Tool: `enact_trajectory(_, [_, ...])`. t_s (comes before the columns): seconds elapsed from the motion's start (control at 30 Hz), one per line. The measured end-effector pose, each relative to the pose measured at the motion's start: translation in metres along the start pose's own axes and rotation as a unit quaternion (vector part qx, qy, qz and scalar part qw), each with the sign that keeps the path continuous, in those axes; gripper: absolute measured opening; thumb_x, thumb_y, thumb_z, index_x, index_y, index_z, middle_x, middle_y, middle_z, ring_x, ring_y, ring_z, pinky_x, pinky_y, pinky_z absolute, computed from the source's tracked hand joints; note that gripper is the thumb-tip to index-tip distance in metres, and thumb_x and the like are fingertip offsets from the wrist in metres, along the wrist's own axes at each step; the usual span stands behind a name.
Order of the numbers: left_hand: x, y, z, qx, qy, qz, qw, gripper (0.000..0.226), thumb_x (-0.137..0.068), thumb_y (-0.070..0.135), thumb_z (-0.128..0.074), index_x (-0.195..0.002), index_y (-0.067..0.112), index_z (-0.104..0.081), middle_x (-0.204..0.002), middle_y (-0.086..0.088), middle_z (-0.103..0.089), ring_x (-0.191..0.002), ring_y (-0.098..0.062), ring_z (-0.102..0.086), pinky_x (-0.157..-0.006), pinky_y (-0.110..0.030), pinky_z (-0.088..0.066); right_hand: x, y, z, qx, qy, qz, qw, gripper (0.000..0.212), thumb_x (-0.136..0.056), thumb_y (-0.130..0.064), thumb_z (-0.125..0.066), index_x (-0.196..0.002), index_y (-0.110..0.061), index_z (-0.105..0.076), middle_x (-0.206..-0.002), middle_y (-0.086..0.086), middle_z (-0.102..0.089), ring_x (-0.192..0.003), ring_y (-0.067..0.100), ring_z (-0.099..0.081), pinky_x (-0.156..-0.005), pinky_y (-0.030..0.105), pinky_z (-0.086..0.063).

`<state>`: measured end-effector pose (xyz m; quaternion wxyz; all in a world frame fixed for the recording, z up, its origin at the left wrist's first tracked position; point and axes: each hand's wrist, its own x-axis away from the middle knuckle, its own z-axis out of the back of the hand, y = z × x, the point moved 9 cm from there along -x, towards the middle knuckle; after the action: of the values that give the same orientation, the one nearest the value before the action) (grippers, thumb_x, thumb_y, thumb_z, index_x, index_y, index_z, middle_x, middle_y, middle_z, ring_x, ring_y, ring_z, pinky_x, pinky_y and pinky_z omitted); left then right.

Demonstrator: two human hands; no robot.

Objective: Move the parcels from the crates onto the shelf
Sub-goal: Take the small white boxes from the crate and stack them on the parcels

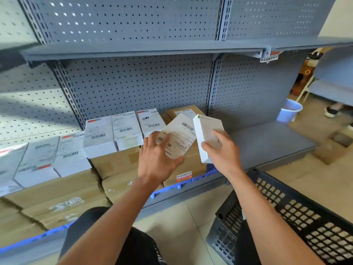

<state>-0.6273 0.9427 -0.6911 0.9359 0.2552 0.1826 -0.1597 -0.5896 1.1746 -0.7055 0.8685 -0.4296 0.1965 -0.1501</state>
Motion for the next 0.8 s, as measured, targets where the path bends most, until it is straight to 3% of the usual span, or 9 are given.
enact_trajectory(0.3, [-0.044, -0.010, -0.003, -0.018, 0.015, 0.014, 1.000, 0.086, -0.071, 0.072, -0.072, -0.145, 0.032, -0.052, -0.148, -0.001, -0.038, -0.133, -0.024, -0.035, -0.110, -0.041, -0.039, -0.042, -0.006, -0.017, -0.036, 0.017, 0.028, 0.999, 0.055, -0.088, -0.038, -0.073, -0.138, -0.021, -0.059, -0.134, -0.012, -0.055, -0.120, 0.010, -0.052, -0.095, 0.022, -0.041])
enact_trajectory(0.47, [-0.081, 0.006, -0.023, -0.039, 0.014, 0.001, 0.999, 0.089, -0.072, 0.074, -0.069, -0.147, 0.031, -0.050, -0.147, -0.005, -0.039, -0.134, -0.026, -0.033, -0.114, -0.042, -0.033, -0.070, 0.017, -0.019, -0.027, 0.041, 0.030, 0.998, 0.066, -0.083, -0.050, -0.068, -0.142, -0.023, -0.055, -0.140, -0.014, -0.051, -0.126, 0.016, -0.051, -0.107, 0.043, -0.047])
enact_trajectory(0.63, [-0.102, 0.017, -0.057, -0.040, 0.004, 0.019, 0.999, 0.091, -0.072, 0.079, -0.064, -0.148, 0.031, -0.049, -0.141, -0.008, -0.041, -0.128, -0.028, -0.035, -0.117, -0.043, -0.027, -0.093, 0.037, -0.015, 0.000, 0.058, 0.036, 0.998, 0.075, -0.076, -0.063, -0.056, -0.140, -0.025, -0.054, -0.140, -0.015, -0.047, -0.125, 0.022, -0.051, -0.103, 0.050, -0.049])
enact_trajectory(0.8, [-0.117, 0.019, -0.086, -0.063, -0.002, 0.036, 0.997, 0.094, -0.068, 0.086, -0.056, -0.145, 0.032, -0.052, -0.140, -0.009, -0.045, -0.132, -0.031, -0.036, -0.122, -0.052, -0.015, -0.102, 0.056, -0.029, 0.013, 0.053, 0.040, 0.998, 0.075, -0.075, -0.067, -0.053, -0.140, -0.029, -0.054, -0.143, -0.012, -0.045, -0.128, 0.024, -0.048, -0.101, 0.052, -0.050])
